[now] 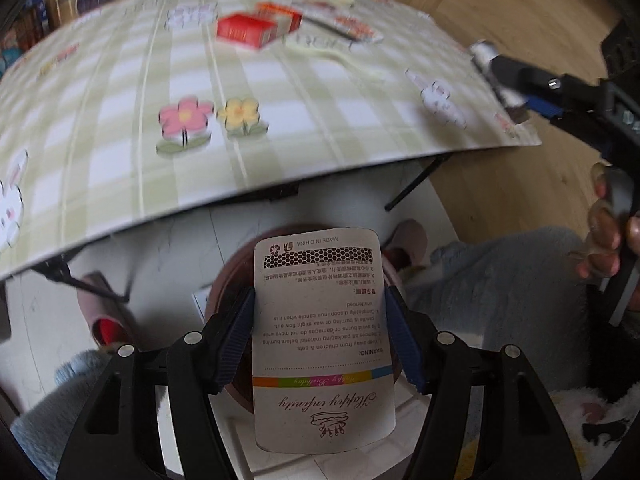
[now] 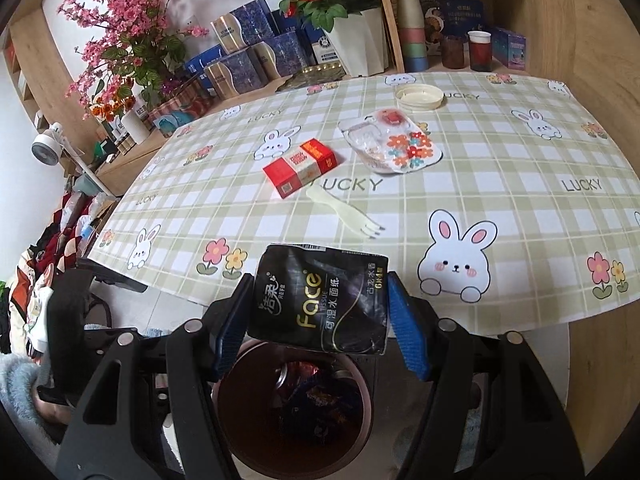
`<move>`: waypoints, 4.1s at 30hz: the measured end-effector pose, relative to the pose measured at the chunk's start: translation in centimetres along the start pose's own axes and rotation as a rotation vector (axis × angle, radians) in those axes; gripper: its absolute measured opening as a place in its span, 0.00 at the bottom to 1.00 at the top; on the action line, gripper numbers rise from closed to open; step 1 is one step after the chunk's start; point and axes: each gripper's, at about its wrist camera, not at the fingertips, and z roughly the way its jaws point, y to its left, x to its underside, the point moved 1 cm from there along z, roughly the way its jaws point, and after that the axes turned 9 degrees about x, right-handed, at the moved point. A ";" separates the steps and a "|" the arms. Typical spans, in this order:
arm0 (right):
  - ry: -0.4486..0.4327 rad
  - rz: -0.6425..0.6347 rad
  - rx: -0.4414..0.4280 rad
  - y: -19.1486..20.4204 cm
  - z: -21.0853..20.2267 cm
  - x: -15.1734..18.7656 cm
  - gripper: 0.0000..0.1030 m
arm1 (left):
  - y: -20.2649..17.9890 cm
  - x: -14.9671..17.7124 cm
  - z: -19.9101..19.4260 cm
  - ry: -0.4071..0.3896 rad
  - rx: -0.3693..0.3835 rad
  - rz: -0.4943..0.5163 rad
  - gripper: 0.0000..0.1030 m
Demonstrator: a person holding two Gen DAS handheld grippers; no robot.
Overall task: Collect trash
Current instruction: 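Carry the white card over the bin and open the left gripper, then lower the black tissue pack into the bin and open the right gripper, then grasp the white plastic fork with the right gripper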
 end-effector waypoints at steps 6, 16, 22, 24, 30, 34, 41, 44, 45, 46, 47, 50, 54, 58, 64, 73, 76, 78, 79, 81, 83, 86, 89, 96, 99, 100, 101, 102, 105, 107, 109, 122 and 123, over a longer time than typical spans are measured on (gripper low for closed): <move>-0.002 -0.007 0.000 0.3 -0.1 0.0 0.63 | 1.4 0.6 1.5 0.048 0.026 -0.059 0.63; 0.008 -0.011 0.001 0.4 0.0 0.2 0.63 | 1.6 0.4 1.9 0.041 0.043 -0.079 0.77; 0.028 -0.016 0.001 0.6 0.4 0.8 0.63 | 3.1 -0.3 -1.3 -0.101 0.017 -0.141 0.81; 0.039 -0.020 0.000 0.8 0.6 1.0 0.63 | 3.5 -0.7 -3.1 -0.173 -0.006 -0.156 0.85; 0.091 -0.056 -0.011 2.2 2.0 2.0 0.63 | 4.9 -1.6 -8.7 -0.376 -0.125 -0.160 0.91; 0.142 -0.084 -0.021 3.4 3.4 2.8 0.63 | 5.7 -1.6 -11.1 -0.459 -0.189 -0.171 0.93; 0.231 -0.143 -0.037 5.5 5.6 4.0 0.64 | 7.9 -0.5 -12.7 -0.502 -0.248 -0.209 0.94; 0.265 -0.169 -0.048 6.5 6.5 4.4 0.64 | 8.8 -0.3 -12.8 -0.503 -0.246 -0.231 0.94; 0.274 -0.179 -0.050 6.9 6.7 4.5 0.64 | 9.0 -0.2 -12.8 -0.502 -0.247 -0.236 0.94; 0.285 -0.191 -0.055 7.3 7.0 4.6 0.65 | 9.2 0.0 -12.9 -0.502 -0.248 -0.238 0.94; 0.291 -0.203 -0.061 7.7 7.2 4.7 0.65 | 9.3 0.0 -12.9 -0.501 -0.248 -0.241 0.94; 0.296 -0.239 -0.081 8.7 7.4 4.7 0.77 | 9.6 0.1 -12.9 -0.503 -0.250 -0.246 0.94; 0.259 -0.268 -0.082 9.4 6.8 4.3 0.85 | 9.7 0.1 -12.9 -0.508 -0.249 -0.248 0.94; 0.222 -0.256 -0.058 8.9 6.2 3.6 0.91 | 9.7 0.2 -12.9 -0.508 -0.251 -0.245 0.94; 0.173 -0.193 -0.003 6.7 5.4 2.1 0.93 | 9.6 0.1 -12.7 -0.502 -0.258 -0.235 0.94; 0.111 -0.156 0.080 3.7 4.6 0.4 0.93 | 9.1 -0.4 -12.5 -0.494 -0.276 -0.207 0.94; 0.104 -0.144 0.087 2.9 4.6 0.1 0.93 | 9.1 -0.6 -12.4 -0.489 -0.279 -0.207 0.94; 0.101 -0.153 0.097 2.7 4.7 0.1 0.93 | 9.0 -0.8 -12.2 -0.483 -0.283 -0.203 0.94; 0.098 -0.160 0.103 2.5 4.7 0.0 0.93 | 9.0 -0.9 -12.1 -0.479 -0.284 -0.200 0.94; 0.095 -0.167 0.103 2.3 4.8 0.0 0.93 | 9.0 -1.1 -11.9 -0.473 -0.286 -0.196 0.94; 0.097 -0.171 0.093 2.0 5.1 -0.1 0.92 | 9.0 -1.4 -11.6 -0.467 -0.288 -0.191 0.94; 0.103 -0.196 0.086 1.8 5.6 -0.4 0.83 | 9.0 -2.0 -11.2 -0.456 -0.293 -0.181 0.94; 0.103 -0.233 0.100 1.8 6.3 -1.0 0.76 | 9.0 -2.5 -10.7 -0.445 -0.295 -0.169 0.94; 0.107 -0.296 0.097 1.3 8.7 -3.4 0.54 | 9.1 -4.5 -9.5 -0.424 -0.297 -0.130 0.94; 0.113 -0.304 0.079 1.1 10.1 -4.6 0.47 | 9.1 -5.6 -9.1 -0.419 -0.295 -0.112 0.94; 0.118 -0.307 0.069 1.1 10.7 -5.1 0.45 | 9.2 -5.9 -8.9 -0.417 -0.295 -0.108 0.94; 0.121 -0.312 0.064 1.2 11.0 -5.3 0.44 | 9.2 -6.2 -8.8 -0.415 -0.293 -0.103 0.94; 0.125 -0.324 0.056 1.4 11.6 -5.7 0.43 | 9.2 -6.6 -8.6 -0.413 -0.290 -0.098 0.94; 0.136 -0.350 0.043 1.9 12.8 -6.4 0.41 | 9.2 -7.4 -8.1 -0.403 -0.281 -0.087 0.94; 0.145 -0.361 0.034 2.1 13.7 -6.8 0.40 | 9.2 -7.9 -7.7 -0.398 -0.274 -0.076 0.94; 0.155 -0.367 0.031 2.2 14.7 -7.1 0.40 | 9.1 -8.3 -7.5 -0.392 -0.269 -0.066 0.94; 0.176 -0.389 -0.028 2.7 16.5 -7.9 0.17 | 8.8 -11.5 -5.3 -0.346 -0.227 0.011 0.94; 0.176 -0.395 -0.028 2.9 16.5 -7.8 0.17 | 8.6 -12.0 -5.0 -0.340 -0.219 0.021 0.94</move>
